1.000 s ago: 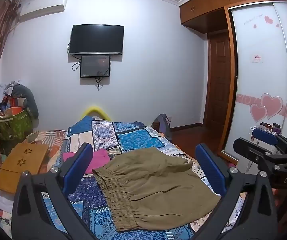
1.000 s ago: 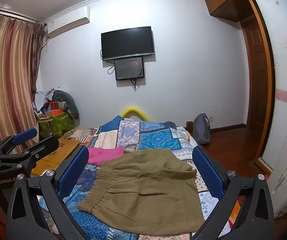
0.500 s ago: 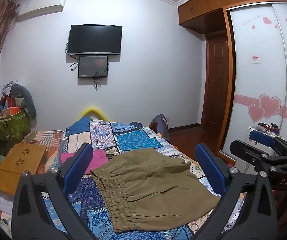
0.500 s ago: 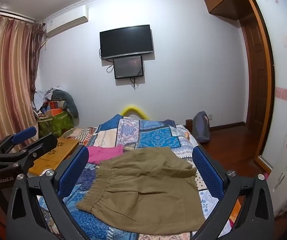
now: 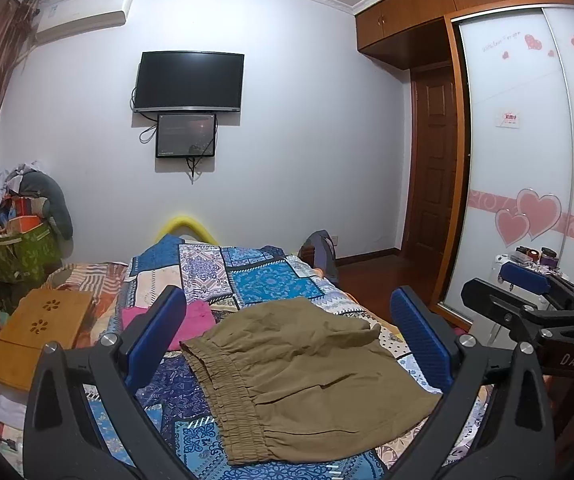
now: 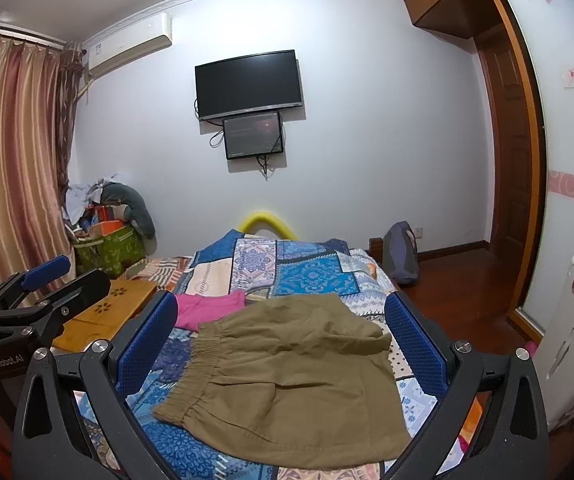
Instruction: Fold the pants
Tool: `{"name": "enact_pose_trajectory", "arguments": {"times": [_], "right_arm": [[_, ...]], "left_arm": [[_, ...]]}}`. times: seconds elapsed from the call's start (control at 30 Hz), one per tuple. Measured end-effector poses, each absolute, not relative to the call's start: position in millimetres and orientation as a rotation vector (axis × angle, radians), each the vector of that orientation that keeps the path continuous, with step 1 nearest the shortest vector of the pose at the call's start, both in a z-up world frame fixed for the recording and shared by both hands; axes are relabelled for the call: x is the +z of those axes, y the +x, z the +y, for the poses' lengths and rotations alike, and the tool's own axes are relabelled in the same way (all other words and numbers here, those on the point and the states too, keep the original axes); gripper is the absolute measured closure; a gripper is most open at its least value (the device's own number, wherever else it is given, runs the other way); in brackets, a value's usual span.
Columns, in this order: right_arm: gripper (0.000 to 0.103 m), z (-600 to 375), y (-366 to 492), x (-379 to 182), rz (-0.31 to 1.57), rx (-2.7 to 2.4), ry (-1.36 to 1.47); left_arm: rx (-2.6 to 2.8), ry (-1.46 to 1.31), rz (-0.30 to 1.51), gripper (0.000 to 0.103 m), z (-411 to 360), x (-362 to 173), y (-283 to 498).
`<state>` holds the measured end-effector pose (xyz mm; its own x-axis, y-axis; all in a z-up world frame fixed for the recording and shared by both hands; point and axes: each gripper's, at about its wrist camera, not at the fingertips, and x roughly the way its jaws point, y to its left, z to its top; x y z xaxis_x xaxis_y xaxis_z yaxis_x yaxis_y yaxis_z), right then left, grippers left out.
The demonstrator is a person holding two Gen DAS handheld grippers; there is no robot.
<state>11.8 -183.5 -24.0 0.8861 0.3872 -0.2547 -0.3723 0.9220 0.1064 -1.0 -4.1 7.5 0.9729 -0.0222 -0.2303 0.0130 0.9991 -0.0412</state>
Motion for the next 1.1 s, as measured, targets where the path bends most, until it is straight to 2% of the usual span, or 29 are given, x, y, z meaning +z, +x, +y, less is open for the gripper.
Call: {"name": "enact_pose_trajectory", "arguments": {"times": [1.1], "right_arm": [[0.000, -186.9, 12.0, -24.5, 0.276, 0.391, 0.062]], "left_arm": [[-0.019, -0.042, 0.230, 0.000, -5.4, 2.8, 0.4]]}}
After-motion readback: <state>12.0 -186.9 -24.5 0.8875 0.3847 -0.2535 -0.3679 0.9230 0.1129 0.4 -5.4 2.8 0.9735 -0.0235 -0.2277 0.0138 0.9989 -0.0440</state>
